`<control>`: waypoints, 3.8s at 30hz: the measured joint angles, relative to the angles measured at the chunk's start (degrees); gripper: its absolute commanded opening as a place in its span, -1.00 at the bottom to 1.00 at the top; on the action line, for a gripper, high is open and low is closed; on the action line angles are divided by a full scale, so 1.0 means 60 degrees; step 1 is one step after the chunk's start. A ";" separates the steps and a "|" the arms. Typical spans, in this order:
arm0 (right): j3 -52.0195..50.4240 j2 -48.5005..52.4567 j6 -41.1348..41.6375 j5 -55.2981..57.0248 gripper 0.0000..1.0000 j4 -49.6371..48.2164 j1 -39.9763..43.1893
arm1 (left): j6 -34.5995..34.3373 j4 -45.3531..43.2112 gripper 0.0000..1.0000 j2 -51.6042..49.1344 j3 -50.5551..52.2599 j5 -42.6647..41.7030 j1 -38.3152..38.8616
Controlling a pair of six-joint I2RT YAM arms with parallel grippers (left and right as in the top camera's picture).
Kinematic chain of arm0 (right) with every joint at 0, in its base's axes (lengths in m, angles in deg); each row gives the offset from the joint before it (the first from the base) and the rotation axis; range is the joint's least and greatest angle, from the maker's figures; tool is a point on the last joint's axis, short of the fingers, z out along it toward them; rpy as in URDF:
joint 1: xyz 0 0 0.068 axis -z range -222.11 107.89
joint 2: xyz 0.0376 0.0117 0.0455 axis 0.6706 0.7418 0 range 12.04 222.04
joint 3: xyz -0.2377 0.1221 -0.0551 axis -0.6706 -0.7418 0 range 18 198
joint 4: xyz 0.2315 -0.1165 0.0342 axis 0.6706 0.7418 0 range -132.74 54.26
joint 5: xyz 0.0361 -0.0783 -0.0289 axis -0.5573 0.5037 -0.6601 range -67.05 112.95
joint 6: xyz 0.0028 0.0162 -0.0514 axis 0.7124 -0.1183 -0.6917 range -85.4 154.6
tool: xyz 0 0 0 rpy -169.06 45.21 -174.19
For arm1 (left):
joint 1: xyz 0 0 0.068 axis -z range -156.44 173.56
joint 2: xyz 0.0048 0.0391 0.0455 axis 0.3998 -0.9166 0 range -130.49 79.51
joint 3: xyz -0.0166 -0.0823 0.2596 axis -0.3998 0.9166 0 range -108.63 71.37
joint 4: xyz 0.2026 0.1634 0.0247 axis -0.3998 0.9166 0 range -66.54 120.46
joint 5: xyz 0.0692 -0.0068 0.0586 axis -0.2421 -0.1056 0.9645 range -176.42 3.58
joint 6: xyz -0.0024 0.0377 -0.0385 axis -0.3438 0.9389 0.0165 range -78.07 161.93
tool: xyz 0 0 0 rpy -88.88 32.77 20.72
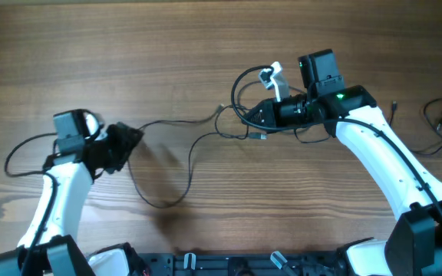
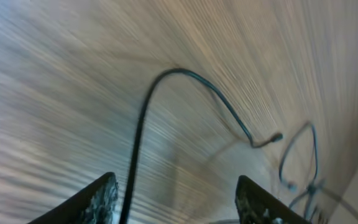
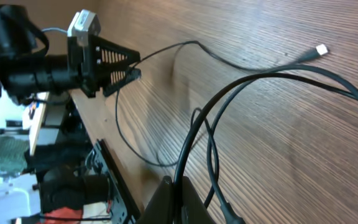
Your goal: Untangle cables
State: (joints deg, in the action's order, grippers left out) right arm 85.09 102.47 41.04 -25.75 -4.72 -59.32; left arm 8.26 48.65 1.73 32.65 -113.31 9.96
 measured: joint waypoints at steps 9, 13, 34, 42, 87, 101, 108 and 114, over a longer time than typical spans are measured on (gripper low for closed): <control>0.0000 0.0000 0.0288 0.0073 -0.91 0.0004 -0.0047 | -0.0004 -0.0688 0.47 0.0000 0.0000 -0.0098 0.2237; 0.0000 0.0000 0.0433 -0.0277 -0.91 -0.0022 -0.0084 | -0.0033 -0.1348 0.45 0.0000 0.0000 -0.0437 0.2885; 0.0000 0.0022 0.1705 0.3308 0.39 0.2200 -0.0816 | -0.0769 -0.1723 0.25 -0.0102 0.0000 -0.0645 0.3268; 0.0000 0.0397 0.3475 0.6925 0.29 0.1971 -0.0597 | -0.0772 -0.0772 -0.59 -0.0109 0.0011 0.0379 0.3268; 0.0000 0.2109 0.4368 0.7522 0.33 0.1392 0.0576 | 0.1869 0.1803 0.06 -0.0233 -0.2925 0.3220 0.5155; 0.0000 0.0758 0.4116 0.7522 0.34 0.1534 0.0889 | 0.2211 0.4743 0.25 -0.0492 -0.3654 0.4881 0.3574; 0.0000 0.0754 0.4051 0.7522 0.35 0.1592 0.0889 | 0.2244 0.5359 0.28 -0.1432 -0.3657 0.4798 0.3504; 0.0000 0.0754 0.4047 0.7522 0.35 0.1596 0.0889 | 0.2240 0.5865 0.44 -0.2452 -0.3657 0.5089 0.3504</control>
State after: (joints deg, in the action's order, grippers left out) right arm 85.09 107.00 65.32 19.38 4.86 -53.99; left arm 21.70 83.84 -12.98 10.70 -82.78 30.98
